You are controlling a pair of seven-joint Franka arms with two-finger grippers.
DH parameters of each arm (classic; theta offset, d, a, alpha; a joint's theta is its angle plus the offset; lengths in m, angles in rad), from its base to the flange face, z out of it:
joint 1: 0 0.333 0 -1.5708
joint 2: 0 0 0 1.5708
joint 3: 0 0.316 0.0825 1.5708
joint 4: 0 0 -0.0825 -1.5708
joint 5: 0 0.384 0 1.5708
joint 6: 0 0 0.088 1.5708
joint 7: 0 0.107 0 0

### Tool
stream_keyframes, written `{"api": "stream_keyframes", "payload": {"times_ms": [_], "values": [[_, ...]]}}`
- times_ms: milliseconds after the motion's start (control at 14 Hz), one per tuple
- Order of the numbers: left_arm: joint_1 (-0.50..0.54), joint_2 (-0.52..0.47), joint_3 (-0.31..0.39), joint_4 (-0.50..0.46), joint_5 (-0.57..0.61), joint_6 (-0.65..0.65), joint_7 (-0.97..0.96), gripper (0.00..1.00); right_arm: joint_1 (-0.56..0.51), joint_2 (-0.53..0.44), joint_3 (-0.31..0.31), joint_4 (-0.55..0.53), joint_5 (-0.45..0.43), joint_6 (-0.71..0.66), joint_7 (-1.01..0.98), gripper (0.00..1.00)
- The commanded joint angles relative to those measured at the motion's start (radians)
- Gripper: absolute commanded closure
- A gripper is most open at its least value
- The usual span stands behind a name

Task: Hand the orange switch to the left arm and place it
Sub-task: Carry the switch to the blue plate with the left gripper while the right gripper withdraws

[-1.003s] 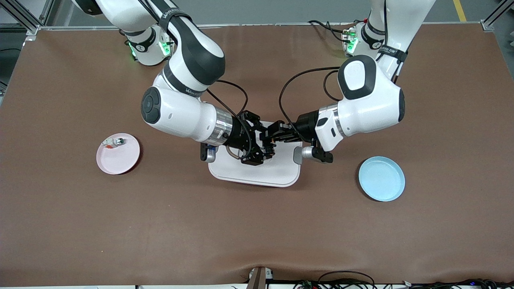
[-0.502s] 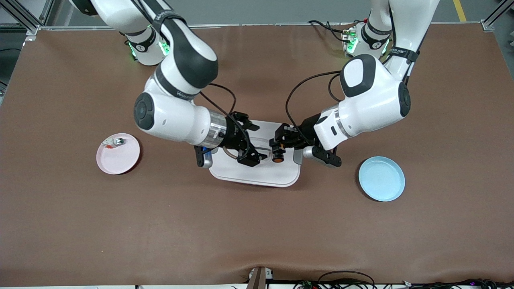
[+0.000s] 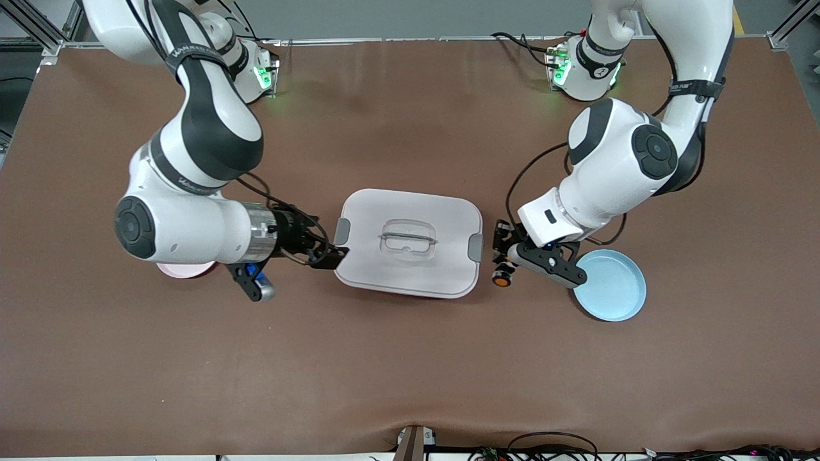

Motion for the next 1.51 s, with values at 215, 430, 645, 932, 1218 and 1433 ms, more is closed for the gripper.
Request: {"api": "stream_keyframes", "payload": {"times_ms": [215, 430, 645, 932, 1218, 1433], "values": [[0.090, 0.010, 0.000, -0.012, 0.140, -0.113, 0.352, 1.00, -0.128, -0.061, 0.011, 0.002, -0.205, -0.202, -0.436, 0.00], [0.153, 0.018, 0.000, -0.034, 0.181, -0.133, 0.614, 1.00, -0.200, -0.077, 0.012, 0.002, -0.306, -0.291, -0.636, 0.00], [0.207, 0.030, -0.001, -0.070, 0.208, -0.126, 0.826, 1.00, -0.249, -0.115, 0.011, 0.000, -0.418, -0.316, -0.835, 0.00], [0.262, 0.086, -0.003, -0.097, 0.283, -0.051, 1.013, 1.00, -0.321, -0.138, 0.011, -0.003, -0.460, -0.380, -0.972, 0.00], [0.296, 0.116, -0.001, -0.204, 0.287, 0.116, 1.096, 1.00, -0.355, -0.178, 0.012, -0.003, -0.491, -0.415, -1.017, 0.00], [0.343, 0.139, -0.001, -0.287, 0.287, 0.247, 1.246, 1.00, -0.375, -0.181, 0.014, -0.006, -0.485, -0.421, -1.024, 0.00]]}}
